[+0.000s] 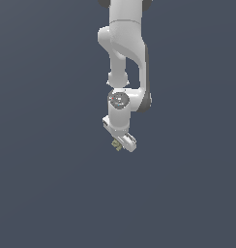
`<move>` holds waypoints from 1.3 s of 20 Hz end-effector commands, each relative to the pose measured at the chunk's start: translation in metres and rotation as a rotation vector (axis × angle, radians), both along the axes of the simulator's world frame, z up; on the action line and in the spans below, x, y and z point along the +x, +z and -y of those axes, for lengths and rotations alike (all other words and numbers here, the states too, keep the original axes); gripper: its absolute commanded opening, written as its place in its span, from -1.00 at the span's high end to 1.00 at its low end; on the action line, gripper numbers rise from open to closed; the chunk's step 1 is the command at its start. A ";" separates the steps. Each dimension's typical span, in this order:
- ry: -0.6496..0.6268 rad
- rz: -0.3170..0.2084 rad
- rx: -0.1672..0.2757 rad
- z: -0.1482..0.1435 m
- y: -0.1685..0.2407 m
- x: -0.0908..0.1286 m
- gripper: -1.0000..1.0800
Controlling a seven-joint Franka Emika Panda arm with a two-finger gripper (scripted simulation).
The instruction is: Pick up the object and move it to a goal position.
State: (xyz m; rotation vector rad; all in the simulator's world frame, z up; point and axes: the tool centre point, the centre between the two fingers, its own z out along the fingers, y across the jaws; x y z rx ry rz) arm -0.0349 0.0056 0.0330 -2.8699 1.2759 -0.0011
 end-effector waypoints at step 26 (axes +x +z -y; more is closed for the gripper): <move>-0.002 -0.001 0.001 0.105 0.171 -0.015 1.00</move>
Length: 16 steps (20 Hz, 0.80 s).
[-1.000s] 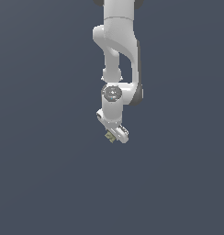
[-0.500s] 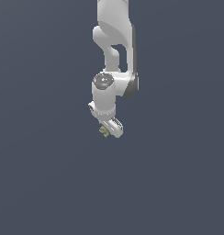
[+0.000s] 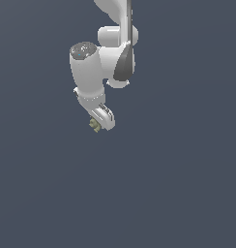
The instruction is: Pick up the object and move it to a goal position.
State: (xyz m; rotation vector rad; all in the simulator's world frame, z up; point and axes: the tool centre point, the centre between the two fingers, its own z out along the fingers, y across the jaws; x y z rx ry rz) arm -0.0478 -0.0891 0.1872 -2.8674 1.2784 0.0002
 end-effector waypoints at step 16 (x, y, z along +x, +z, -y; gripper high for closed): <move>0.001 -0.001 -0.002 0.101 0.167 -0.008 1.00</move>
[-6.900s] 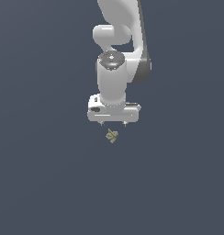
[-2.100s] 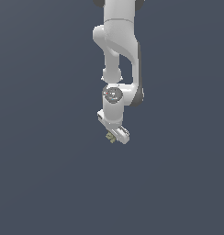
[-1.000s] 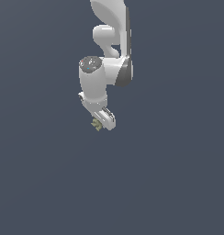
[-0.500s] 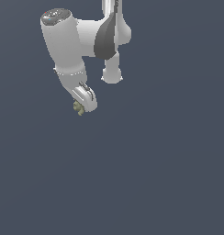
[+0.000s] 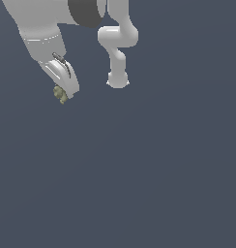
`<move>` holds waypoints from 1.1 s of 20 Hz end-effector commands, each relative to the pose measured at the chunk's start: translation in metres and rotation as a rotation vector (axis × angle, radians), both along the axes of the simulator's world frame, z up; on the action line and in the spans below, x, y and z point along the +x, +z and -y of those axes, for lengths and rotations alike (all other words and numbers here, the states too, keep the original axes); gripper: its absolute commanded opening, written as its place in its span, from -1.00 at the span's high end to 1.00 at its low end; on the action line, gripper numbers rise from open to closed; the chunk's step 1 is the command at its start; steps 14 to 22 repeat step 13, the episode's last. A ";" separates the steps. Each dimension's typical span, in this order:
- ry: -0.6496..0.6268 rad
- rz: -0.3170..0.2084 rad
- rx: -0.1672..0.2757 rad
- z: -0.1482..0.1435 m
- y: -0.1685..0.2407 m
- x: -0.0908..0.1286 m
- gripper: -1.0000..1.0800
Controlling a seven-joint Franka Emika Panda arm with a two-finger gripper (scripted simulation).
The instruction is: Pick up the object and move it to a goal position.
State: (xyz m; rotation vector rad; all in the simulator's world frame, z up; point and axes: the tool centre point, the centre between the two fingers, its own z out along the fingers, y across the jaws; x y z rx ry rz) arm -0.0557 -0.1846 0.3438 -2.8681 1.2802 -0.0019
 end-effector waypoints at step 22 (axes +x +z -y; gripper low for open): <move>0.003 -0.001 0.000 0.028 0.046 0.001 1.00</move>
